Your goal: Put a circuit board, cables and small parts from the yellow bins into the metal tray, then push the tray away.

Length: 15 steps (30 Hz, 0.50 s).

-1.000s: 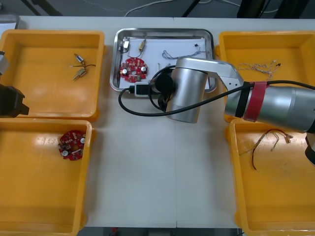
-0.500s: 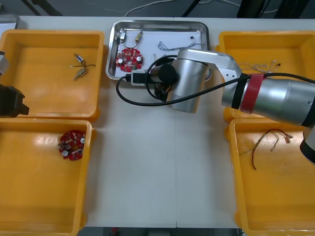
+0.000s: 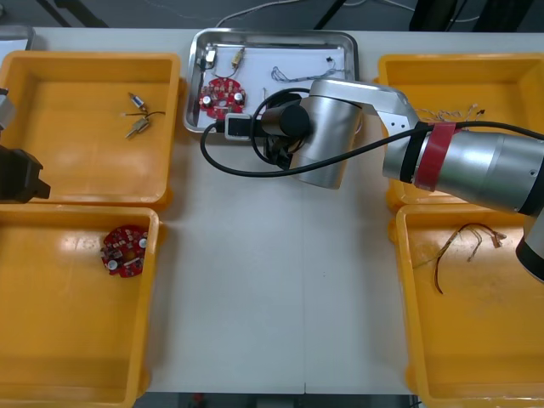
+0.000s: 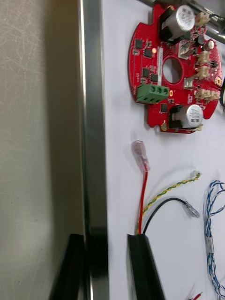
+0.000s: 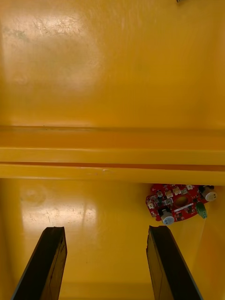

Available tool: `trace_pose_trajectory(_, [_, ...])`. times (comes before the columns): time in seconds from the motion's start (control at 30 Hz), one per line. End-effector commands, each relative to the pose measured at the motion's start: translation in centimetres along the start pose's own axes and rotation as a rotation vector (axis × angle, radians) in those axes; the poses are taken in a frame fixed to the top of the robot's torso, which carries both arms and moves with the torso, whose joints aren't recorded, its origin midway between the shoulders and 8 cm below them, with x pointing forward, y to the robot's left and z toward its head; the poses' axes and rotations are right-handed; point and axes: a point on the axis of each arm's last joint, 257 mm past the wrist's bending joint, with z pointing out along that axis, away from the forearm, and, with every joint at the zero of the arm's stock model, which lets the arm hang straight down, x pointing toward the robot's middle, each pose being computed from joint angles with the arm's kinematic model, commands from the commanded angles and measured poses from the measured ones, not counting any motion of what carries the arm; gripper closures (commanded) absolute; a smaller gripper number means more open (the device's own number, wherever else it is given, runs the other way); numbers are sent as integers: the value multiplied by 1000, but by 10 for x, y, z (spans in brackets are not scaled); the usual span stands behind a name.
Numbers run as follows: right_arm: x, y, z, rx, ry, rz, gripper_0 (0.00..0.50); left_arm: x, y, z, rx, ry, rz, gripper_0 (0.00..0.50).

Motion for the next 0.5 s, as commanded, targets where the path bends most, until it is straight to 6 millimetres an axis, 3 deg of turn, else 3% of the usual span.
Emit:
trace_pose_trajectory(0.03, [-32, -31, -13, 40, -30, -59, 6, -15, 5, -16, -11, -42, 99, 0])
trace_pose_trajectory(0.5, [-27, -17, -48, -83, 81, 7, 0, -15, 5, -16, -11, -42, 99, 0])
